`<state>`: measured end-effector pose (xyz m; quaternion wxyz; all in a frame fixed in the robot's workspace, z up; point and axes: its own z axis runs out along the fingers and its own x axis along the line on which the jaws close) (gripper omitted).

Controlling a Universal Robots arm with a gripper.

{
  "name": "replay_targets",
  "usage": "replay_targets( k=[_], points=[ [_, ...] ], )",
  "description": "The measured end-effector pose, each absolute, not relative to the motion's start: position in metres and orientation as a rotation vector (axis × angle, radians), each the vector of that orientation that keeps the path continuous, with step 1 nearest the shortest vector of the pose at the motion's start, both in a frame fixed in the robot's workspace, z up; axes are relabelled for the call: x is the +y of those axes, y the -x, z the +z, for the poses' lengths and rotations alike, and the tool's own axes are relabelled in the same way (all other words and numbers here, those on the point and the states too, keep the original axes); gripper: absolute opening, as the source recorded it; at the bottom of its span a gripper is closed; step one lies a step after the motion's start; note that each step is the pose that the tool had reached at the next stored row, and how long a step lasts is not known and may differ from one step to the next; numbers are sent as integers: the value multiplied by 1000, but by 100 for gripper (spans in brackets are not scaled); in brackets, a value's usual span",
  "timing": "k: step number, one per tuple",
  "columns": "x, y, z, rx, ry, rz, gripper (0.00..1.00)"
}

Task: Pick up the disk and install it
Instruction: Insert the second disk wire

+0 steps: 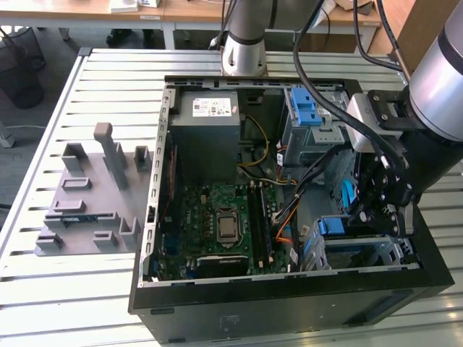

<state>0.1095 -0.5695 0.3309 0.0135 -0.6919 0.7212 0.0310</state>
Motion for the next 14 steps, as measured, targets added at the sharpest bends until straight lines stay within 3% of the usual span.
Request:
replay_targets(
  k=[4,5,14],
  points=[
    [-569,-110,331,2246,2155,97,17],
    [-569,-110,331,2246,2155,97,23],
    [-569,-110,340,2246,2155,97,23]
  ],
)
